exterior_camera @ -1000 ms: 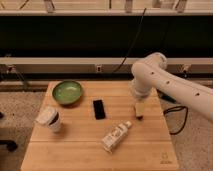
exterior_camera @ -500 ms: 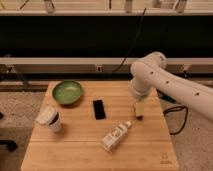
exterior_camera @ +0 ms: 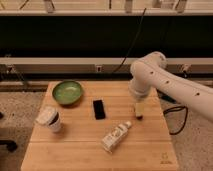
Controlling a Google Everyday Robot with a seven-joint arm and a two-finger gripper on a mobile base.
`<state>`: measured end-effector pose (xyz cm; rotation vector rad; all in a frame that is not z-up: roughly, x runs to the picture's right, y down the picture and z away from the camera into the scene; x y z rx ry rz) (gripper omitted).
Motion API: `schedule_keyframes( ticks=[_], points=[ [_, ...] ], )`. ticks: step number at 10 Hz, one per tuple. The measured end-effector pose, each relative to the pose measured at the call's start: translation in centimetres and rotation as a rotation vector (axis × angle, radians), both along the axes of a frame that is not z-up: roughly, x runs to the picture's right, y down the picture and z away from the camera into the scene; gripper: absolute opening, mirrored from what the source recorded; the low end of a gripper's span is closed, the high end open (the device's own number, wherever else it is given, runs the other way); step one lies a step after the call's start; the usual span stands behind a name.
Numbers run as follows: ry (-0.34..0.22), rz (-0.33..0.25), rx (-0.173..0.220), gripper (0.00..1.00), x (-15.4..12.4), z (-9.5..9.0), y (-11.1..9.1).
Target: Move the arm in a circular motion
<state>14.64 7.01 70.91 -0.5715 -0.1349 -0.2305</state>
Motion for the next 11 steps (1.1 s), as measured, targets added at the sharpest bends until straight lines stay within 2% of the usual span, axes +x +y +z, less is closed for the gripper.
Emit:
schedule_keyframes(
  ticks=[11],
  points=[
    [-0.009, -0.022, -0.022, 0.80, -0.32, -0.39, 0.06]
  ],
)
